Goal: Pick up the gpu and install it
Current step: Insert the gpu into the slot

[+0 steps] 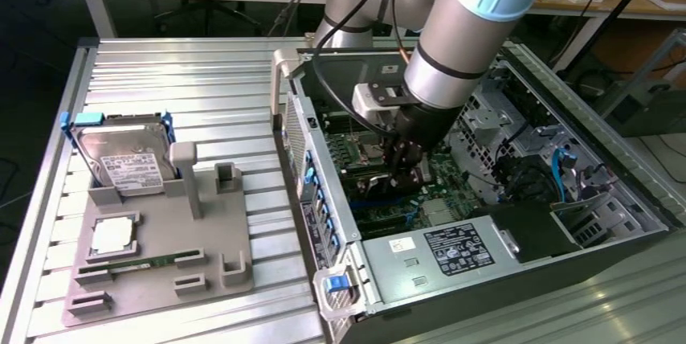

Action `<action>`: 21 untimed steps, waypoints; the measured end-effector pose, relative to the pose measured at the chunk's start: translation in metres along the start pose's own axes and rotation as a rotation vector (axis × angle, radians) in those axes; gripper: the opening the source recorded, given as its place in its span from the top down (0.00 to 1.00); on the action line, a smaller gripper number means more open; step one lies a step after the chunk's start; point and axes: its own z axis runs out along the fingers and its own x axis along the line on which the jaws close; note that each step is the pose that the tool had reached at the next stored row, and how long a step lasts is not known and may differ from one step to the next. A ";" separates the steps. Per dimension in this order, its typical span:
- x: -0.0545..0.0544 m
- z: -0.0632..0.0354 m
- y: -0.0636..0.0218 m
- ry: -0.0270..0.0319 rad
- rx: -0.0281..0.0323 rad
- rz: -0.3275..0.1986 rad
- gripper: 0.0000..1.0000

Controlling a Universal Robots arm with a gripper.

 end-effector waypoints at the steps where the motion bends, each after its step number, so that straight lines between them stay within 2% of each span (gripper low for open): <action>1: 0.000 -0.0007 0.0000 0.0002 -0.0004 0.000 0.73; 6: 0.000 -0.0031 0.0001 0.0013 -0.0039 0.001 0.73; 11: 0.003 -0.0032 0.0000 0.0025 -0.0041 0.003 0.73; 16: 0.003 0.0011 -0.0001 0.0043 -0.0047 0.003 0.73; 17: 0.003 0.0035 -0.0003 0.0023 -0.0039 0.003 0.73; 21: 0.003 0.0056 -0.0003 0.0036 -0.0043 0.004 0.73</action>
